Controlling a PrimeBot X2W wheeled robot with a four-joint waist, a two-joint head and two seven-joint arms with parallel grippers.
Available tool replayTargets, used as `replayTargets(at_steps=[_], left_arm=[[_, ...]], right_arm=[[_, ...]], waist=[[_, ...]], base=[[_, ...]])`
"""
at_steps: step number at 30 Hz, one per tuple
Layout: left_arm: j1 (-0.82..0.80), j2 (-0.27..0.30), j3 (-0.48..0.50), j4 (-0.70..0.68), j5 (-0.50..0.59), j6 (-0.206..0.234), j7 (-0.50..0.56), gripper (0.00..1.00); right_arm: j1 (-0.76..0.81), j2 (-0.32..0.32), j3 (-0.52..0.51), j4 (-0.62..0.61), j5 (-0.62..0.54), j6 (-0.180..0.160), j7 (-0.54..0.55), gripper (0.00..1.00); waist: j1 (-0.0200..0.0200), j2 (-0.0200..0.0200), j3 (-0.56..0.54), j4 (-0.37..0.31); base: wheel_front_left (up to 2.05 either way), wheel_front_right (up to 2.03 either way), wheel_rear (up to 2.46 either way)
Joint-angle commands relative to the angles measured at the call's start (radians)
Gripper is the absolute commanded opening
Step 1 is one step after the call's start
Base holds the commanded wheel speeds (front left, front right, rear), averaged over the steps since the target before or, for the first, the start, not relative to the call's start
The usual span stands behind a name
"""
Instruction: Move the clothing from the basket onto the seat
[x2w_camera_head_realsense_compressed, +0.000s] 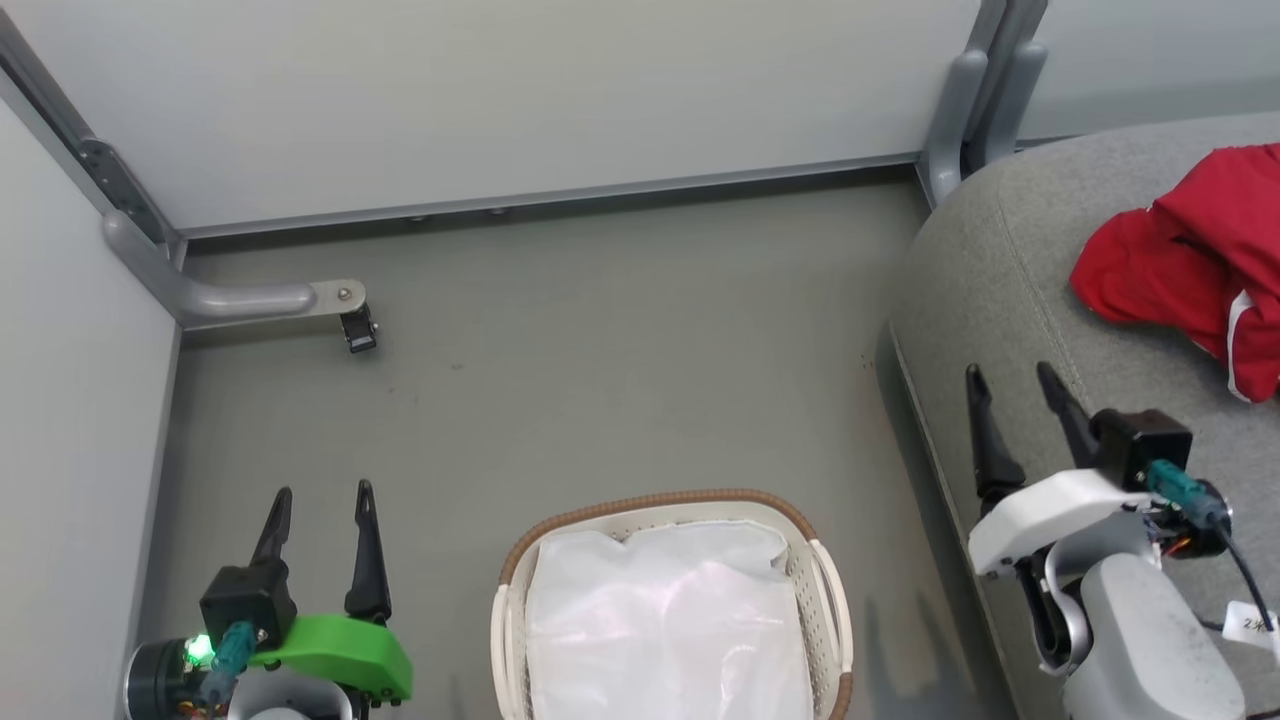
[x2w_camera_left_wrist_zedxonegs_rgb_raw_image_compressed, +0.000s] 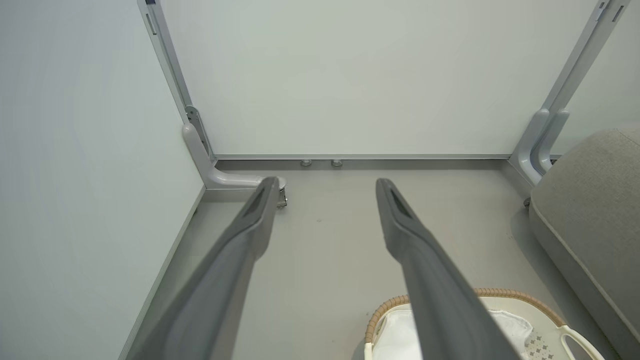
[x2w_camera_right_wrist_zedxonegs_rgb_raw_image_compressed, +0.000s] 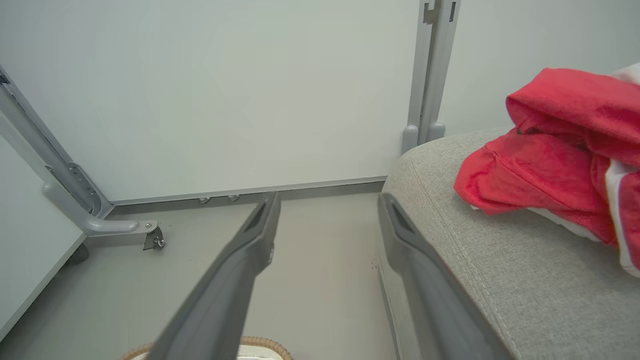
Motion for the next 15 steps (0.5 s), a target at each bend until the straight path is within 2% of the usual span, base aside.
replayTargets(at_steps=[1, 4, 13, 14, 15], left_arm=[[0.026, 0.001, 0.003, 0.003, 0.018, 0.012, 0.000, 1.00], [0.042, 0.001, 0.004, 0.001, 0.013, 0.021, 0.000, 1.00], [0.090, 0.001, -0.003, -0.008, -0.063, -0.014, -0.001, 1.00], [0.079, -0.001, -0.005, -0.004, -0.059, -0.010, 0.000, 0.00], [0.078, -0.001, -0.005, 0.001, -0.061, -0.010, 0.001, 0.00]], right_arm=[[0.029, 0.000, 0.006, 0.000, -0.005, -0.001, 0.000, 1.00], [0.053, 0.010, 0.019, -0.001, -0.003, -0.001, 0.000, 1.00], [0.120, 0.021, 0.028, 0.003, 0.012, -0.001, 0.000, 1.00], [0.109, 0.024, 0.026, 0.004, 0.010, 0.000, 0.000, 0.00], [0.111, 0.026, 0.025, 0.009, 0.012, 0.000, 0.001, 0.00]], waist=[[0.0000, 0.0076, -0.025, 0.010], [0.0000, 0.0076, -0.041, 0.013], [0.0000, 0.0076, -0.077, 0.022], [0.0000, 0.0000, -0.077, 0.021], [0.0000, 0.0000, -0.077, 0.021]], base=[[0.00, 0.00, 0.00], [0.00, 0.00, 0.00], [0.00, 0.00, 0.00], [0.00, 0.00, 0.00], [0.00, 0.00, 0.00]])
